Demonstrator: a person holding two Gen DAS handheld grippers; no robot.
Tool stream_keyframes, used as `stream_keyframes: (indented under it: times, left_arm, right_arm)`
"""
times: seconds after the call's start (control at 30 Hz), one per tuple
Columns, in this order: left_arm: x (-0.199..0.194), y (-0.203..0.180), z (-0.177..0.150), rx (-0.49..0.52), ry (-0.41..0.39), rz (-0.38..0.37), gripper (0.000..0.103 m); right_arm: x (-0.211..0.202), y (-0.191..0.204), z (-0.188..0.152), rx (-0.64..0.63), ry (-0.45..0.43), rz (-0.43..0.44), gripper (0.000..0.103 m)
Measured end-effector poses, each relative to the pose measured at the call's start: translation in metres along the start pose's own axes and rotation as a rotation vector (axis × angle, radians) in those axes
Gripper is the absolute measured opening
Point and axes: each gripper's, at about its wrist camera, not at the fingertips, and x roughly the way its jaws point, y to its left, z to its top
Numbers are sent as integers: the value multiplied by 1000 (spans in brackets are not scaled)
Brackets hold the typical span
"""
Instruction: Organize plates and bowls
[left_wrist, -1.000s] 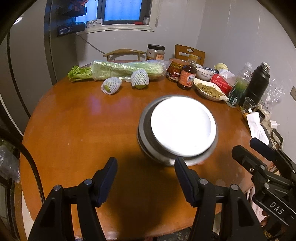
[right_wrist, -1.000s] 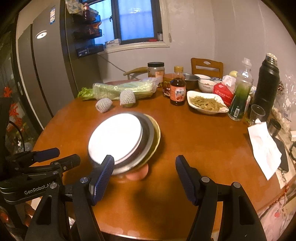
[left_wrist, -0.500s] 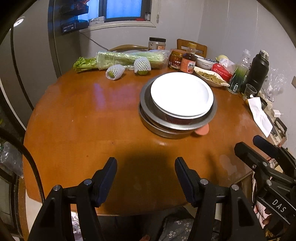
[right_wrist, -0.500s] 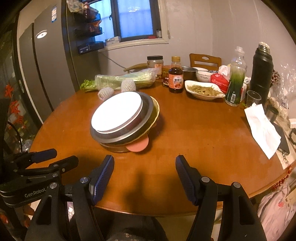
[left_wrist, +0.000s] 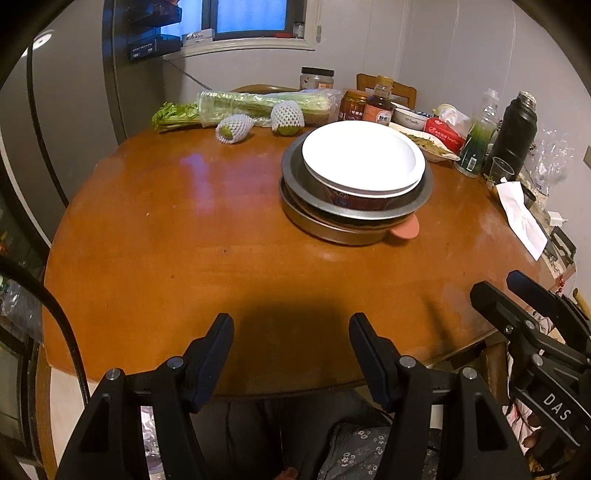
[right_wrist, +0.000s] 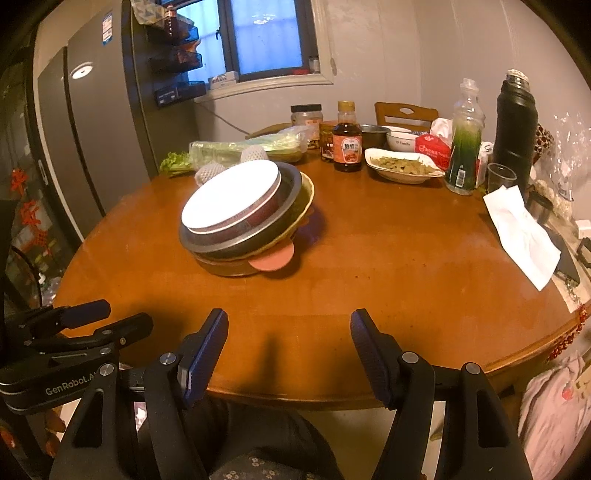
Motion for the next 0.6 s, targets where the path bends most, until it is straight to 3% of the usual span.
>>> stream_keyframes:
  times: [0.6]
  left_arm:
    - [-6,-2,-5,0,-19,3,64]
  right_arm:
    - [-4,1,-3,-9,-10,2,70]
